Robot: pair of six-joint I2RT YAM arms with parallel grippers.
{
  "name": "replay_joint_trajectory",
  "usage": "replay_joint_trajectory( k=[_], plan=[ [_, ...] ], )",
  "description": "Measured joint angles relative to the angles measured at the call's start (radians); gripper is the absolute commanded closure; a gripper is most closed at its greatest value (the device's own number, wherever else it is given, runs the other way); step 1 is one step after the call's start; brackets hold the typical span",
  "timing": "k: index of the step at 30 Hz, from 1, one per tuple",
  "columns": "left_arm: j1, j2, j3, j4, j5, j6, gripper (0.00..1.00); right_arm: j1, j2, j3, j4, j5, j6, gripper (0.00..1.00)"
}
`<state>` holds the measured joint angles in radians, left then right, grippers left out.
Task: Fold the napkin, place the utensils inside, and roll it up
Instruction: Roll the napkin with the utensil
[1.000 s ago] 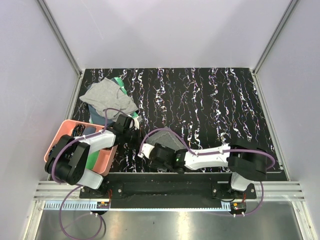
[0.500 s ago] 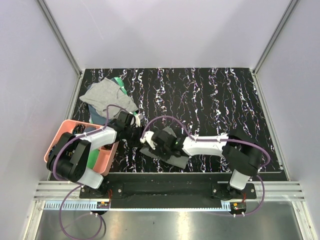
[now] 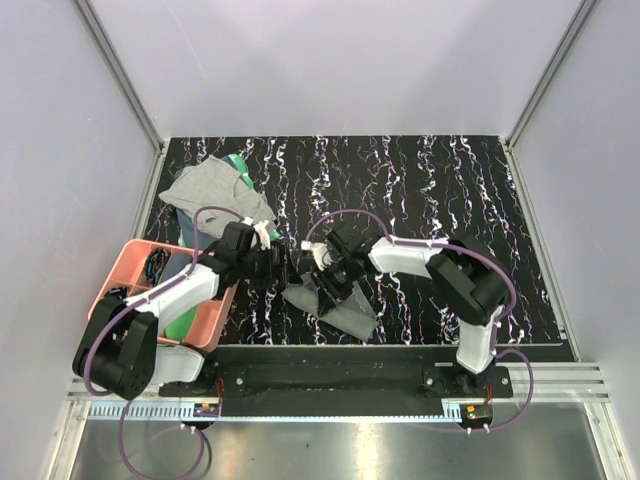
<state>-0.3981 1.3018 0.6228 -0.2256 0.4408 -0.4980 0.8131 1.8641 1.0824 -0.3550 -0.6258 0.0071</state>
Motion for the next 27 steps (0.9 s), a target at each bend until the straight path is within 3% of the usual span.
replay_joint_trajectory(
  k=[11, 18, 21, 27],
  plan=[
    [-0.01, -0.039, -0.072, 0.125, 0.019, -0.023, 0.17, -0.138, 0.165, 0.049, -0.014, -0.365, 0.013, 0.73],
    [-0.042, -0.011, -0.073, 0.233, 0.027, -0.026, 0.26, -0.172, 0.244, 0.075, -0.023, -0.5, 0.018, 0.73],
    [-0.055, 0.029, -0.073, 0.269, 0.035, -0.026, 0.35, -0.177, 0.262, 0.083, -0.028, -0.526, 0.018, 0.73],
    [-0.072, 0.09, -0.074, 0.31, 0.042, -0.025, 0.69, -0.183, 0.278, 0.093, -0.037, -0.545, 0.021, 0.68]
  ],
)
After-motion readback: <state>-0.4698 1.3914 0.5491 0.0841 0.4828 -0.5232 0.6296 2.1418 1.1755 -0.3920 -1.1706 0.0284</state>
